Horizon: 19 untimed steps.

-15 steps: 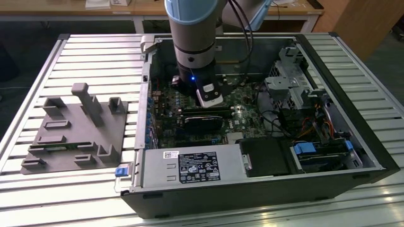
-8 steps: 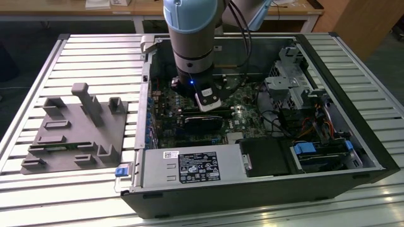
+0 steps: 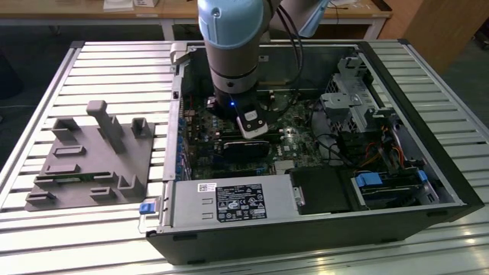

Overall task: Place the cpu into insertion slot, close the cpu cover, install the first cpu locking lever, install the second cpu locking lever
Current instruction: 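Install the second cpu locking lever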

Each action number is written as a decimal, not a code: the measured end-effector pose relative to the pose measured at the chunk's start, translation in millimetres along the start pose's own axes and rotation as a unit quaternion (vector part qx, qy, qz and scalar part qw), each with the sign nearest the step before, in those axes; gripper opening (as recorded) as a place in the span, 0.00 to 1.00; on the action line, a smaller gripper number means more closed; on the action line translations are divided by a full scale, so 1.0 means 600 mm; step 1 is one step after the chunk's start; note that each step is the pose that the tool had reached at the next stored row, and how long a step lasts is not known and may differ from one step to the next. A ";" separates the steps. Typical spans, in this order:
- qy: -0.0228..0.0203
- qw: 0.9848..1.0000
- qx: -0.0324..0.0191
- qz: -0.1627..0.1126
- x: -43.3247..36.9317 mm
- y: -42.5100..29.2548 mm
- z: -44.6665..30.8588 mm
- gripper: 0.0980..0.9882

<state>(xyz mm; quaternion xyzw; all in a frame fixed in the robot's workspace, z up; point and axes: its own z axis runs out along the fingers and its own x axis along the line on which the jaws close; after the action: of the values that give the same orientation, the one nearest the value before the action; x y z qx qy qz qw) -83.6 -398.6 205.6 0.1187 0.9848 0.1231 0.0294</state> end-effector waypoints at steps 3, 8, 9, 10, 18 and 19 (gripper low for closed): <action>0.003 1.000 -0.006 -0.004 0.001 -0.004 0.004 0.01; 0.007 1.000 -0.020 -0.006 0.006 -0.012 0.008 0.01; 0.008 1.000 -0.023 -0.007 0.007 -0.013 0.009 0.01; 0.008 1.000 -0.026 -0.007 0.007 -0.014 0.011 0.01; 0.012 0.999 -0.041 -0.007 0.010 -0.017 0.020 0.01; 0.012 0.999 -0.042 -0.007 0.010 -0.018 0.021 0.01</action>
<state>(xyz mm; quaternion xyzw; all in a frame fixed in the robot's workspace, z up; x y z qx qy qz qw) -90.9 -404.1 190.5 0.1093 0.9798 0.1657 0.0232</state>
